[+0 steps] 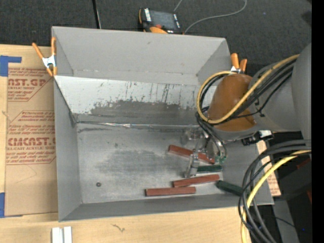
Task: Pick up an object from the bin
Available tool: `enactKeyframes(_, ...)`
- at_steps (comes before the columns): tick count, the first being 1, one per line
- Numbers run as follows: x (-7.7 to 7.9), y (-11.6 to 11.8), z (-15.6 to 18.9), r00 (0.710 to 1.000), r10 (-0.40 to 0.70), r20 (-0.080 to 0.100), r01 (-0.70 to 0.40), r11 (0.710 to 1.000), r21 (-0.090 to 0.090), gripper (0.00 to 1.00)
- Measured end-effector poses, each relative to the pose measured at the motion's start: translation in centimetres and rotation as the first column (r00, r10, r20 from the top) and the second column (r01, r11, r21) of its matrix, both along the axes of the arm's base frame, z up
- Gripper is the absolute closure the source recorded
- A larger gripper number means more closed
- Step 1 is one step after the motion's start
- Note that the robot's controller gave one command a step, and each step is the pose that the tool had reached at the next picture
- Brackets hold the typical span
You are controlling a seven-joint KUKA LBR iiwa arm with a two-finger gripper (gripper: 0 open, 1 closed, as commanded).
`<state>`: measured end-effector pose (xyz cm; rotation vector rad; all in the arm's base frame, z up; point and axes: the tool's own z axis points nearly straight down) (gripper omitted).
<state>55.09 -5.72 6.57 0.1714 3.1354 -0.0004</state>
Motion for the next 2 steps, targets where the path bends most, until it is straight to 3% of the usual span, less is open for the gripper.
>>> enactKeyframes(1, 0.1, 0.0, 0.1, 1.000, 0.001, 0.000, -0.001, 1.000, 0.000, 1.00)
enactKeyframes(2, 0.2, 0.1, 4.3, 1.000, 0.001, 0.003, -0.001, 1.000, 0.000, 1.00)
